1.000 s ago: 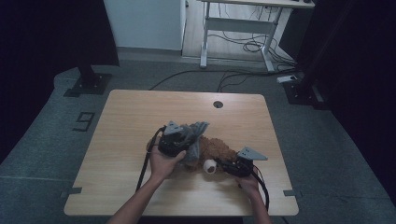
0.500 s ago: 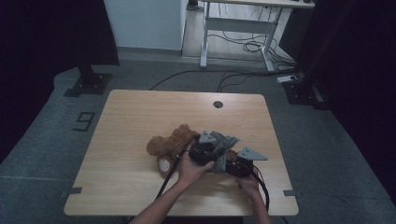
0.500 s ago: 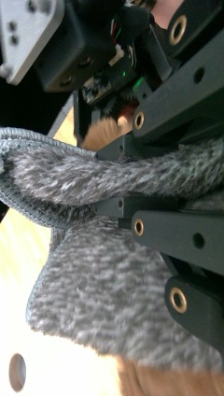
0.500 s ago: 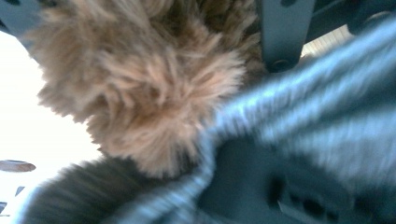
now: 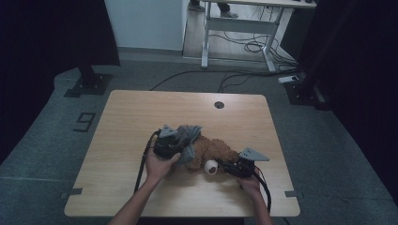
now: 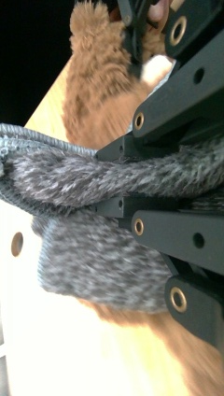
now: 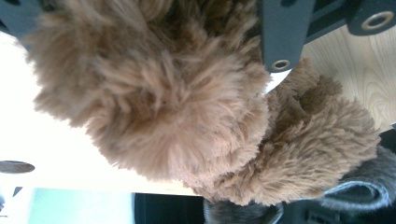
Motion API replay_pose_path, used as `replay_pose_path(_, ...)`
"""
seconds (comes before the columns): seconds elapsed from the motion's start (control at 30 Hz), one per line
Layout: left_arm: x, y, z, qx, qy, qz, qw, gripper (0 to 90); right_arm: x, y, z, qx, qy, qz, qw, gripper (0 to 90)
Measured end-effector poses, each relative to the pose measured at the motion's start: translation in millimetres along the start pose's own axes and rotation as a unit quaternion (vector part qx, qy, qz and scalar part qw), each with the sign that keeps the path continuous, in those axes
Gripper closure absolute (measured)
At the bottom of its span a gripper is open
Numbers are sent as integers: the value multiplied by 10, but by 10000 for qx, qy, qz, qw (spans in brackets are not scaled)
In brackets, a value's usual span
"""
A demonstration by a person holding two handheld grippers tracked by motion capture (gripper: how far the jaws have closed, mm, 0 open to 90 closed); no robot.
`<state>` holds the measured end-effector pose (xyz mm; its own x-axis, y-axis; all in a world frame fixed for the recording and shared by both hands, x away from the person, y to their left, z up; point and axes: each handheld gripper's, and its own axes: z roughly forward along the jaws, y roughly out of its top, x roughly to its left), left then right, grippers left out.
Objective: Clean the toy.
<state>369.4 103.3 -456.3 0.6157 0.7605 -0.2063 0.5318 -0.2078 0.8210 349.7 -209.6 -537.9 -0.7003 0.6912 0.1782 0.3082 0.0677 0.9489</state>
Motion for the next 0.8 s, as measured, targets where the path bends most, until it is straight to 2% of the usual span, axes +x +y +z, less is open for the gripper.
replay_pose_path(0.1, 219, -126, -148, -120, 103, -228, 9996, 783, -3, 0, 2, -4, -3, 3, 10000, 453)
replay_pose_path(0.13, 219, -126, -148, -120, 103, -228, 9996, 783, -3, 0, 2, -4, -3, 3, 10000, 453)
replay_pose_path(0.17, 307, -184, -198, -136, 136, -343, 9992, 782, 1, -1, 2, -6, -10, 3, 10000, 453)
replay_pose_path(0.2, 307, -184, -198, -136, 136, -343, 9992, 782, 1, -1, 2, -6, -10, 3, 10000, 453)
replay_pose_path(0.23, 367, -237, -237, -131, 183, -386, 9990, 782, 2, 0, 2, -6, -8, -5, 10000, 453)
replay_pose_path(0.27, 367, -237, -237, -131, 183, -386, 9990, 781, 2, 0, 2, -6, -8, -5, 10000, 453)
replay_pose_path(0.33, 416, -273, -277, -99, 323, -335, 9989, 781, 3, 0, 2, -8, -9, -1, 10000, 452)
replay_pose_path(0.37, 444, -295, -304, -40, 508, -202, 9985, 780, 5, 0, 2, -10, -15, -10, 10000, 452)
replay_pose_path(0.5, 516, -284, -391, -1, 621, -219, 9978, 779, 7, 2, 2, -10, -14, -33, 10000, 452)
replay_pose_path(0.67, 495, -171, -438, -109, 629, -179, 9978, 779, 4, 2, 1, -12, -10, -22, 10000, 452)
replay_pose_path(0.7, 430, -77, -438, -222, 657, -91, 9976, 779, 2, 3, -1, -10, 0, -5, 10000, 451)
replay_pose_path(0.73, 430, -77, -438, -222, 657, -91, 9976, 779, 2, 3, -1, -10, 0, -5, 10000, 451)
replay_pose_path(0.8, 348, 40, -415, -256, 622, 46, 9977, 778, 2, 3, -2, -10, 0, -22, 10000, 451)
